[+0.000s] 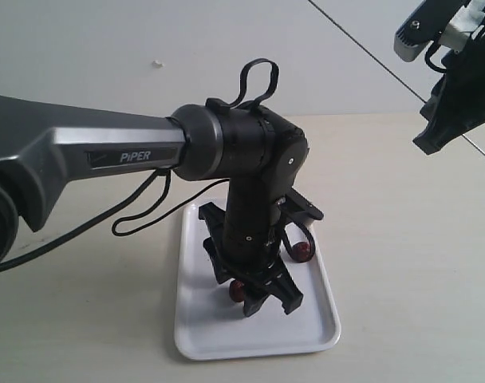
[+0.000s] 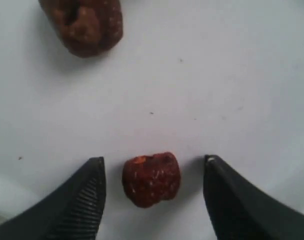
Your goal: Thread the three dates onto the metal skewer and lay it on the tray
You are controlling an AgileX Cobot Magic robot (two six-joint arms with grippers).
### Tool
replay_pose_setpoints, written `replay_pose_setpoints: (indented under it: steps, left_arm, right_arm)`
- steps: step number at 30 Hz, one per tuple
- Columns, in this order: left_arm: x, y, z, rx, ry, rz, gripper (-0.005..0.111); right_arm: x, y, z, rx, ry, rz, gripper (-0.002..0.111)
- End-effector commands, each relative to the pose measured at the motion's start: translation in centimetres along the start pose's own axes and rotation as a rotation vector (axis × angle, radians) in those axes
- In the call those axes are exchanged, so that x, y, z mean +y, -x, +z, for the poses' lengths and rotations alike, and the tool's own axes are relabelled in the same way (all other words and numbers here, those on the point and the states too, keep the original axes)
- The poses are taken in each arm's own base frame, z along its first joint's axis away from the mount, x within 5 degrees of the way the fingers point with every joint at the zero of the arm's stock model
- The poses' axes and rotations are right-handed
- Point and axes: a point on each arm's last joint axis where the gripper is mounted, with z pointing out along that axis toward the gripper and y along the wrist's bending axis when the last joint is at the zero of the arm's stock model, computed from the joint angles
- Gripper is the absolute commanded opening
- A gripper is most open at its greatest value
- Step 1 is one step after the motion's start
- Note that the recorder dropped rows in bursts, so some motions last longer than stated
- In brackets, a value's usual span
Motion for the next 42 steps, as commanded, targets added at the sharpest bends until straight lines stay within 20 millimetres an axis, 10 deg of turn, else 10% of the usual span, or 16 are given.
replay_pose_setpoints:
  steps: [1,34,42]
  left_arm:
    - [-0.1,-0.1,0.1,0.004,0.003,0.000,0.057]
    - [-0.3,-0.1,0.0,0.002,-0.028,-0.001,0.020]
    - [2.8,-1.0,-3.7,-0.086,-0.025,-0.032,0.020]
  right_arm:
    - [-0.2,0.0,0.0,-0.010,-0.009,0.006,0.000]
    - [-0.2,0.1,0.0,-0.026,-0.008,0.021,0.000]
    - [-0.1,0.3,0.0,-0.050,0.005,0.059,0.000]
